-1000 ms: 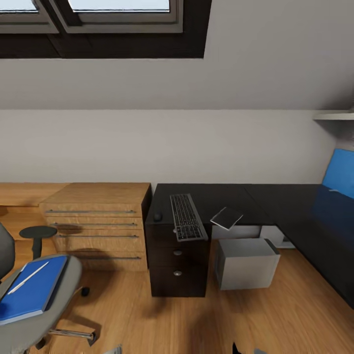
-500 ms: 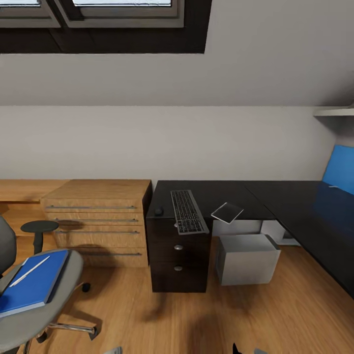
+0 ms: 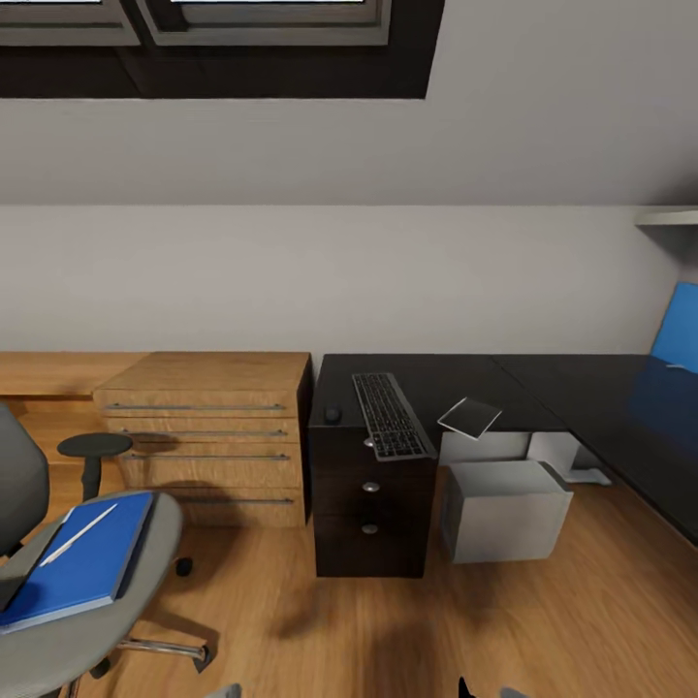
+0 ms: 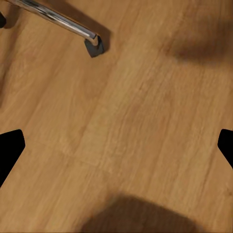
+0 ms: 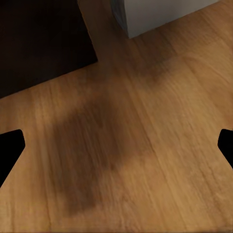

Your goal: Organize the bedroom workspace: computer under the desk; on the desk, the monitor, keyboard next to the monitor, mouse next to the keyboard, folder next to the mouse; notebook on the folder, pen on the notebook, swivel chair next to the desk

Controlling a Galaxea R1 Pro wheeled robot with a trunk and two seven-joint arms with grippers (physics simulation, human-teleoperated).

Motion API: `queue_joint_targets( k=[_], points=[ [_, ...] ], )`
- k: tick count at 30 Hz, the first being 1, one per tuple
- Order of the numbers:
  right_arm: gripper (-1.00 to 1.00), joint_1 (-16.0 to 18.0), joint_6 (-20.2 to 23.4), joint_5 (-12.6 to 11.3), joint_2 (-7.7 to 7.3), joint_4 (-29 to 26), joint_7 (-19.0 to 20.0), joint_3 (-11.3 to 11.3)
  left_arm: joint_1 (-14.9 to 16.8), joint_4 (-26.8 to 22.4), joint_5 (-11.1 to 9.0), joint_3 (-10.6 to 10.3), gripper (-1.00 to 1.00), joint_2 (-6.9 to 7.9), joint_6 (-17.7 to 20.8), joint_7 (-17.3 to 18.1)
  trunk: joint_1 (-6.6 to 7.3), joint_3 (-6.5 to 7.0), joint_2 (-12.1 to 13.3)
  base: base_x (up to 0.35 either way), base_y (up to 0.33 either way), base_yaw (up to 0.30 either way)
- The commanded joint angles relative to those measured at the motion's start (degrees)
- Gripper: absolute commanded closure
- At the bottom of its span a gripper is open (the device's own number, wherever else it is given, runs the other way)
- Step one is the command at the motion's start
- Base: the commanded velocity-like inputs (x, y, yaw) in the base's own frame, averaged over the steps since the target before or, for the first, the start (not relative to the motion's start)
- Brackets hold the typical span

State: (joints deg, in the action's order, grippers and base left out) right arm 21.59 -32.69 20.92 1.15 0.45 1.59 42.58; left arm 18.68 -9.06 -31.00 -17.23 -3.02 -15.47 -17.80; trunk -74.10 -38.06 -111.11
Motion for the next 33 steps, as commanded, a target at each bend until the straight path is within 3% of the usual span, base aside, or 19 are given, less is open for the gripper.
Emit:
queue_joint_targets(
  k=[1, 5, 8, 9, 11, 12, 13, 15, 17, 18, 21, 24, 27, 28, 31, 33],
  points=[
    [-1.0, 0.0, -0.2, 0.3, -0.01, 0.1, 0.2, 0.5, 0.0, 0.0, -0.4, -0.5, -1.0, 0.01, -0.2, -0.3, -0.22, -0.24, -0.4, 0.007, 0.011, 0.0],
    [-1.0, 0.0, -0.1, 0.0, 0.04, 0.1, 0.2, 0.5, 0.0, 0.0, -0.4, -0.5, -1.0, 0.01, -0.2, -0.3, -1.1, -0.96, -2.0, 0.004, 0.006, 0.0],
    [-1.0, 0.1, 1.1, -0.2, 0.03, -0.5, 0.2, 0.5, 0.0, -5.2, -0.2, -0.8, -1.0, -0.93, 0.2, -0.7, -1.76, -1.5, -3.2, 0.0, 0.0, 0.0],
    [-1.0, 0.5, 2.7, -0.3, 0.18, -0.9, 0.2, 0.6, 0.0, -9.1, -0.2, -0.8, -1.0, -1.06, 0.9, -0.8, -1.98, -1.68, -3.6, 0.0, 0.0, 0.0],
    [-1.0, 6.0, 10.6, -1.3, 1.01, -3.2, 0.3, 0.8, 0.0, -18.2, 0.0, -0.8, -1.0, -1.17, 7.1, -3.4, -2.42, -2.04, -4.5, 0.0, 0.0, 0.0],
    [-1.0, 7.1, 12.5, -1.7, 1.09, -3.6, 0.4, 0.9, 0.0, -20.1, 0.0, -0.8, -1.0, -1.17, 8.7, -4.2, -2.64, -2.22, -4.9, 0.0, 0.0, 0.0],
    [-1.0, 9.1, 16.9, -2.9, 1.2, -4.4, 0.7, 0.9, 0.0, -24.2, 0.1, -0.8, -1.0, -1.18, 12.2, -6.0, -2.85, -2.4, -5.3, 0.0, 0.0, 0.0],
    [-1.0, 10.9, 21.4, -4.8, 1.27, -5.5, 1.4, 0.9, 0.0, -28.6, 0.1, -0.8, -1.0, -1.16, 15.7, -7.9, -3.29, -2.76, -6.1, 0.0, 0.0, 0.0],
    [-1.0, 13.3, 28.7, -8.4, 1.33, -8.0, 3.5, 1.0, 0.0, -35.3, 0.1, -0.7, -1.0, -1.14, 20.7, -10.6, -3.73, -3.12, -6.9, 0.0, 0.0, 0.0],
    [-1.0, 14.6, 33.9, -11.0, 1.39, -10.3, 5.7, 1.0, 0.0, -39.4, 0.1, -0.7, -1.0, -1.11, 23.7, -12.0, -3.95, -3.3, -7.3, 0.0, 0.0, 0.0],
    [-1.0, 16.2, 42.1, -14.1, 1.45, -14.1, 9.8, 1.0, 0.0, -44.8, 0.1, -0.6, -1.0, -1.07, 27.5, -13.4, -4.61, -3.83, -8.5, 0.0, 0.0, 0.0],
    [-1.0, 18.0, 53.8, -17.5, 1.83, -20.6, 18.9, 0.9, 0.0, -50.2, 0.0, -0.5, -1.0, -1.04, 31.5, -14.4, -5.27, -4.37, -9.7, 0.0, 0.0, 0.0],
    [-1.0, 18.5, 58.1, -20.3, 2.05, -23.9, 23.9, 1.0, 0.0, -51.6, -0.1, -0.4, -1.0, -0.99, 32.6, -14.6, -5.93, -4.91, -10.9, 0.0, 0.0, 0.0],
    [-1.0, 18.6, 59.8, -22.6, 2.1, -25.3, 26.1, 1.0, 0.0, -52.0, -0.1, -0.4, -1.0, -0.94, 33.0, -14.7, -6.15, -5.09, -11.3, 0.0, 0.0, 0.0],
    [-1.0, 18.8, 61.4, -27.2, 2.23, -26.7, 28.3, 0.9, 0.0, -52.5, 0.1, -0.4, -1.0, -0.8, 33.4, -14.7, -6.81, -5.63, -12.5, 0.0, 0.0, 0.0],
    [-1.0, 18.8, 61.4, -28.6, 2.45, -26.8, 28.9, 0.7, 0.0, -52.7, 0.1, -0.5, -1.0, -0.57, 33.5, -14.8, -7.25, -5.99, -13.3, 0.0, 0.0, 0.0]
  ],
)
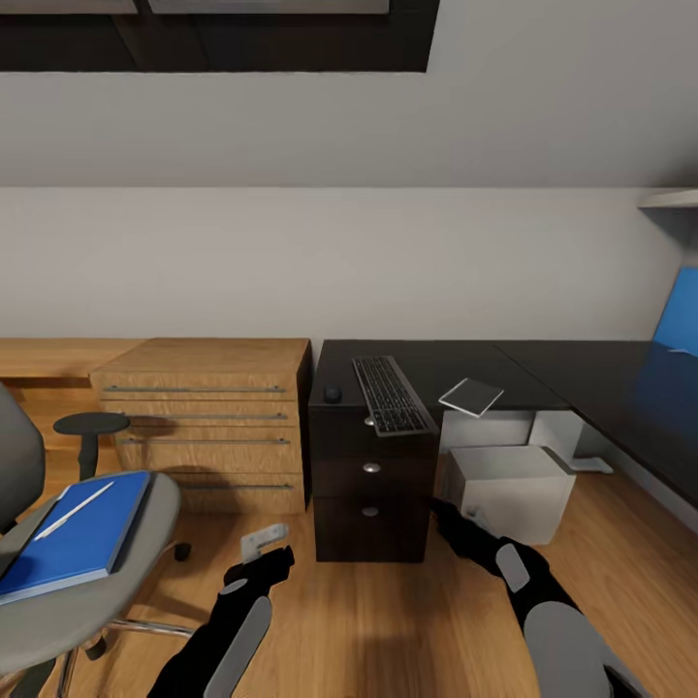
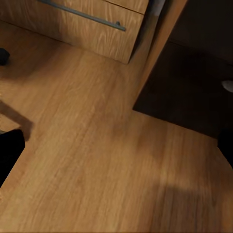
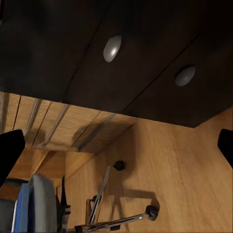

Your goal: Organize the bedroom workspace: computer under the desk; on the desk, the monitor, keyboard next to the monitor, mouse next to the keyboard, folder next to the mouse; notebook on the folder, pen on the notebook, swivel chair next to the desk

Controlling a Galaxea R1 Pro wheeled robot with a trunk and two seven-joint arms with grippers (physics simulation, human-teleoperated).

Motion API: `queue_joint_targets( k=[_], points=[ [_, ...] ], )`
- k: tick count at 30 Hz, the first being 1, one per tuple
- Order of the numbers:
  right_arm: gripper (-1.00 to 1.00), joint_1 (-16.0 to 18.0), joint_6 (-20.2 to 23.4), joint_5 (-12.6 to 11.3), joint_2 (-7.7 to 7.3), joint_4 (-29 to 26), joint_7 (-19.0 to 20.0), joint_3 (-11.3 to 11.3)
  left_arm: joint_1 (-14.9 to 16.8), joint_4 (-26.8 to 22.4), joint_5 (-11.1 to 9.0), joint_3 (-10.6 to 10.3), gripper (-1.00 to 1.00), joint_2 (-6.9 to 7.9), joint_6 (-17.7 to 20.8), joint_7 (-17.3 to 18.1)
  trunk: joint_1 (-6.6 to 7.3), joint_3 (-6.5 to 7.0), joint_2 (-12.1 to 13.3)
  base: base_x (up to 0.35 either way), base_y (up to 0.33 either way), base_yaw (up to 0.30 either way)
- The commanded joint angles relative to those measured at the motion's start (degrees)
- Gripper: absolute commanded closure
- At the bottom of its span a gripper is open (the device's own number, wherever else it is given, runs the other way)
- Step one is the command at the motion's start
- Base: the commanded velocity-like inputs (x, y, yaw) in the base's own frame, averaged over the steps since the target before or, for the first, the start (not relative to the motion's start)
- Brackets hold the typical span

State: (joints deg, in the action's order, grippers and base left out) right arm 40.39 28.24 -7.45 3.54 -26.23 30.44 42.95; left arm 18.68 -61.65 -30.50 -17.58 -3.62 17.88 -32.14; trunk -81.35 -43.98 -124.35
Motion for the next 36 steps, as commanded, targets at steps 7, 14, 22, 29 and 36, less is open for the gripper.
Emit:
queue_joint_targets(
  k=[7, 14, 22, 29, 36],
  points=[
    [-1.0, 0.0, -0.3, -2.9, 0.54, 0.6, 5.5, 0.1, 0.0, 0.1, -0.6, -0.6, -1.0, 3.08, 0.4, -0.4, -0.22, -0.25, -0.4, 0.0, 0.0, 0.0],
    [-1.0, -0.6, -2.3, -2.7, 0.91, 0.3, 8.6, 0.2, 0.0, 2.6, -0.9, -2.6, -1.0, 1.7, -0.1, -0.2, 0.0, -0.07, 0.0, 0.0, 0.0, 0.0],
    [-1.0, -0.7, -1.3, -2.9, 0.57, 0.1, 7.8, 0.1, 0.0, 5.2, -0.5, -2.8, -1.0, 0.68, -0.2, -0.3, 1.76, 1.37, 3.2, 0.0, 0.0, 0.0],
    [-1.0, -0.7, -1.4, -3.3, 0.71, 0.0, 9.6, 0.2, 0.0, 7.5, -0.5, -2.8, -1.0, 0.64, -0.2, -0.3, 3.3, 2.62, 6.0, 0.0, 0.0, 0.0],
    [-1.0, -0.7, -1.3, -3.4, 1.35, 0.0, 11.9, 0.3, 0.0, 9.1, -0.5, -2.8, -1.0, 0.63, -0.2, -0.3, 4.83, 3.88, 8.8, 0.0, 0.0, 0.0]
  ],
)
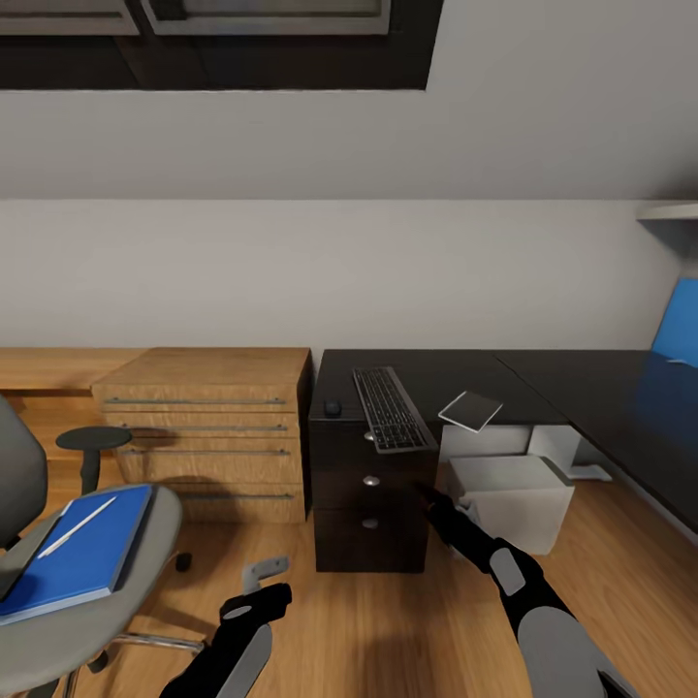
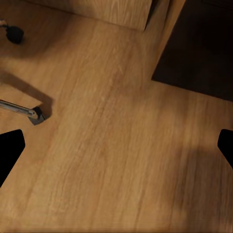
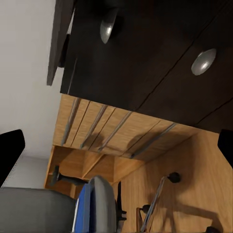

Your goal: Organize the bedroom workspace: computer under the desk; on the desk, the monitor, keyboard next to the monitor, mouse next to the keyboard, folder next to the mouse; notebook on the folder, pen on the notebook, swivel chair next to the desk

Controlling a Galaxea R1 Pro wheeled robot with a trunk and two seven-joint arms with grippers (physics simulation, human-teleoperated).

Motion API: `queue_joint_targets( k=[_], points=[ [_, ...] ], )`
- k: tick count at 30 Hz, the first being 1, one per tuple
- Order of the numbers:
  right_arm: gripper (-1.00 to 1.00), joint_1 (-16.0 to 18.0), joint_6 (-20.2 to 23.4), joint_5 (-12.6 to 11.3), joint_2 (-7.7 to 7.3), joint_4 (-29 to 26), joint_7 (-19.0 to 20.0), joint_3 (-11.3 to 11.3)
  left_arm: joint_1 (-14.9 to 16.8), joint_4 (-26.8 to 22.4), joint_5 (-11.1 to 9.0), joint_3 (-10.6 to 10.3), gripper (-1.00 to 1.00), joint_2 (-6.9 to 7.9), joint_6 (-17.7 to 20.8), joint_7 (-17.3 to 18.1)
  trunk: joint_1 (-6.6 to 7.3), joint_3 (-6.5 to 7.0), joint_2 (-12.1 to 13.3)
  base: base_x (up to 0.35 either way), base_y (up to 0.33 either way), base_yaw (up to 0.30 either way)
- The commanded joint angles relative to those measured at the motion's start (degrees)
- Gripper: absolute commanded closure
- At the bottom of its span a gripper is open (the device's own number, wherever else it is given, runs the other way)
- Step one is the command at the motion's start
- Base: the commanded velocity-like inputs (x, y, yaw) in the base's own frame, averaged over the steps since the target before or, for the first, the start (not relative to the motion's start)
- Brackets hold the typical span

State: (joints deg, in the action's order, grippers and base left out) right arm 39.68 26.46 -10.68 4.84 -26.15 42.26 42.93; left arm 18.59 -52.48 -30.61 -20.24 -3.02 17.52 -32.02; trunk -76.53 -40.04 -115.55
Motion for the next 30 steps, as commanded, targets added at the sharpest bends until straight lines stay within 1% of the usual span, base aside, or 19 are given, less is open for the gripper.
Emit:
queue_joint_targets(
  k=[1, 11, 20, 30],
  points=[
    [-1.0, 0.0, 0.4, -0.2, 0.09, -0.1, 0.4, 0.3, 0.0, -0.1, -0.4, -0.2, -1.0, 0.03, 0.1, -0.4, 0.23, 0.12, 0.4, 0.0, 0.0, 0.0],
    [-1.0, 0.0, 0.4, -0.2, 0.16, -0.1, 3.6, 0.2, 0.0, -0.1, -0.4, -0.2, -1.0, 0.03, 0.1, -0.5, 2.43, 1.92, 4.4, 0.0, 0.0, 0.0],
    [-1.0, 0.0, 0.4, -0.1, 0.09, -0.1, 3.9, 0.1, 0.0, 0.0, -0.4, -0.2, -1.0, -0.01, 0.1, -0.5, 4.41, 3.53, 8.0, 0.0, 0.0, 0.0],
    [-1.0, 0.0, 0.9, -0.3, -0.21, 0.0, 3.4, 0.5, 0.0, 0.0, -0.4, -1.3, -1.0, -0.05, 0.1, -0.4, 4.41, 3.53, 8.0, 0.0, 0.0, 0.0]
  ],
)
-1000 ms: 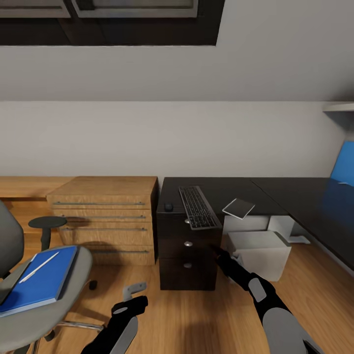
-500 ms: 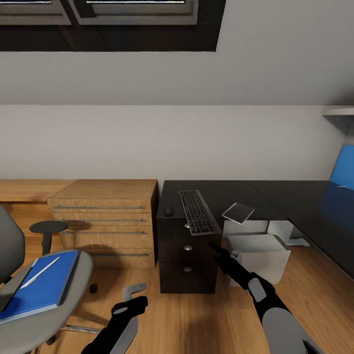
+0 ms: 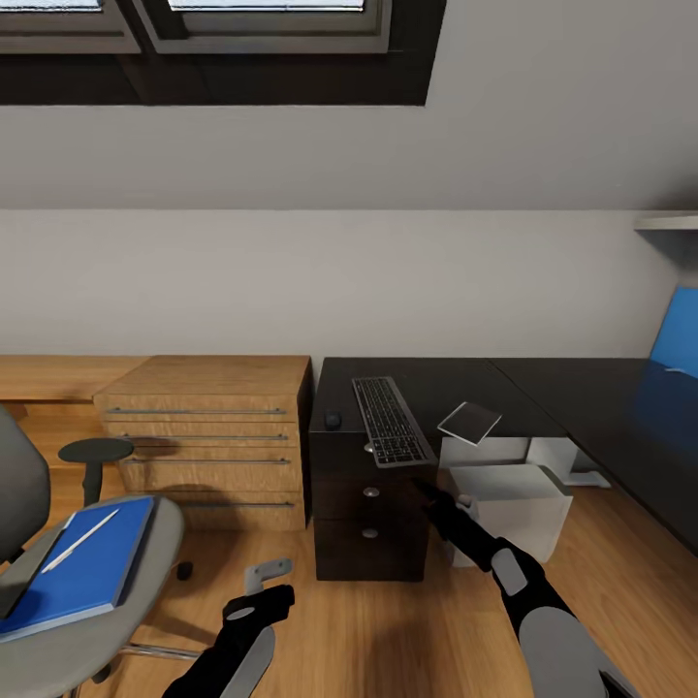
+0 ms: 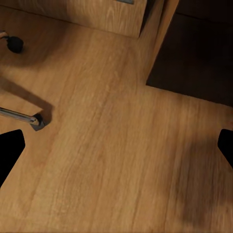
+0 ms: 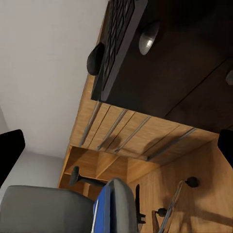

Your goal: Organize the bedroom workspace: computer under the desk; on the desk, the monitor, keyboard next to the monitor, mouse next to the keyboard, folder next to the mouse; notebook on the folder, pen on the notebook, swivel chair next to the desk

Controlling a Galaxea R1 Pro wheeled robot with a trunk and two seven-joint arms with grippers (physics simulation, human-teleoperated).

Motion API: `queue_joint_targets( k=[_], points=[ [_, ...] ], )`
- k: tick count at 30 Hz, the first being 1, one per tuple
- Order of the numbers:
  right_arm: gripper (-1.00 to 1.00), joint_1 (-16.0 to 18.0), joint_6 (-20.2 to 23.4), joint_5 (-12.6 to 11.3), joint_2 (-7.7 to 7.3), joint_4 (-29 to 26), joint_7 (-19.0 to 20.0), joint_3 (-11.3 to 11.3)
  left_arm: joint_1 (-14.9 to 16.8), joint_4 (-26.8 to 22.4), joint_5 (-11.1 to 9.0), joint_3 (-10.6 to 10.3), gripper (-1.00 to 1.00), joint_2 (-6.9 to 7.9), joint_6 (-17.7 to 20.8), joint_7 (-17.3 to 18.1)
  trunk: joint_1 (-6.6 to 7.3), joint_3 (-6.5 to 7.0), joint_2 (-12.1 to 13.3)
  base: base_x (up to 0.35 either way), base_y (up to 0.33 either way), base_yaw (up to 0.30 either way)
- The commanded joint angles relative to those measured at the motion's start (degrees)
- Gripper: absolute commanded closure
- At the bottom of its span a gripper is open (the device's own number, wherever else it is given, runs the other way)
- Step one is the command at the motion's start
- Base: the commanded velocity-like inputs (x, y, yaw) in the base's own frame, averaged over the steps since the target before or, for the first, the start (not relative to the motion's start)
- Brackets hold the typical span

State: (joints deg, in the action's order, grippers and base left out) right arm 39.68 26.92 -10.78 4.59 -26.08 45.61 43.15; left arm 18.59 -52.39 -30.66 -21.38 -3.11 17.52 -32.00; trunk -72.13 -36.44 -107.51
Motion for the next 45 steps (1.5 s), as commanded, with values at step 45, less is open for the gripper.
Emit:
queue_joint_targets(
  k=[45],
  points=[
    [-1.0, 0.0, 6.6, -14.4, -0.98, 0.4, -2.3, 0.4, 0.0, -0.3, -0.4, -4.2, -1.0, -0.05, 0.1, -0.7, -1.53, -1.32, -2.8, 0.065, 0.0, 0.0]
  ],
)
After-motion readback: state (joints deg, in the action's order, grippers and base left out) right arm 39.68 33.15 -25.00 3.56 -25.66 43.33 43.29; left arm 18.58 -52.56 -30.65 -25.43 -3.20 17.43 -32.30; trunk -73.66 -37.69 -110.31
